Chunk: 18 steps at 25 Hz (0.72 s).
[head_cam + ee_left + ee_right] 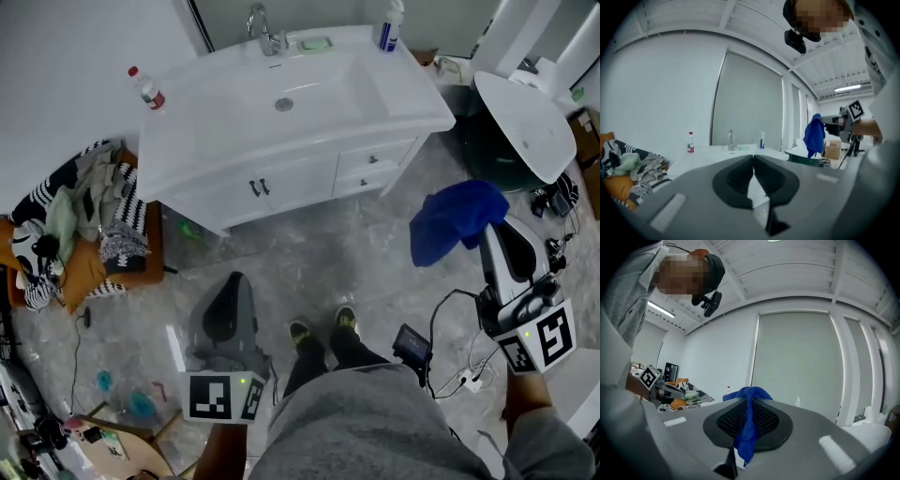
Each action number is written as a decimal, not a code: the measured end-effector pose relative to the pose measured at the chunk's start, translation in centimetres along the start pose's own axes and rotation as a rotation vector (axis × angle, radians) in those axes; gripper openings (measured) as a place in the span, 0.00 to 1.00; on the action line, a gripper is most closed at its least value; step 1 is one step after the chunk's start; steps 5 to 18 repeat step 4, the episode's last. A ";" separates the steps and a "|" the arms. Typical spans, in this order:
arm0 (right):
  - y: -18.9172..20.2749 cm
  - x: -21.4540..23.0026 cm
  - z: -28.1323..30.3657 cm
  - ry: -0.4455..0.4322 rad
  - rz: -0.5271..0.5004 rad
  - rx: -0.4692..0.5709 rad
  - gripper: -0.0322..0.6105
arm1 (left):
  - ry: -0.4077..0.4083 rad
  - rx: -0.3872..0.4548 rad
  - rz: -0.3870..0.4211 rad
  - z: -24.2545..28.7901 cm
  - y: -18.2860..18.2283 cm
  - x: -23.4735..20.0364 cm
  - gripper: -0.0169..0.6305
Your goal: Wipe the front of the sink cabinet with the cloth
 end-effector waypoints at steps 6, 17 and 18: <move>-0.4 0.9 -0.6 0.015 -0.015 0.006 0.10 | -0.002 -0.011 -0.008 -0.2 0.3 0.3 0.05; -0.4 0.9 -0.6 0.015 -0.015 0.006 0.10 | -0.002 -0.011 -0.008 -0.2 0.3 0.3 0.05; -0.4 0.9 -0.6 0.015 -0.015 0.006 0.10 | -0.002 -0.011 -0.008 -0.2 0.3 0.3 0.05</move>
Point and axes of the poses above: the fingertips, and each gripper's own axes: z forward along the fingers, x to its right, y out of its underside, the point moved 4 cm from there along -z, backward along the fingers, and after that the axes turned 7 degrees about y, right-handed, at the moved point
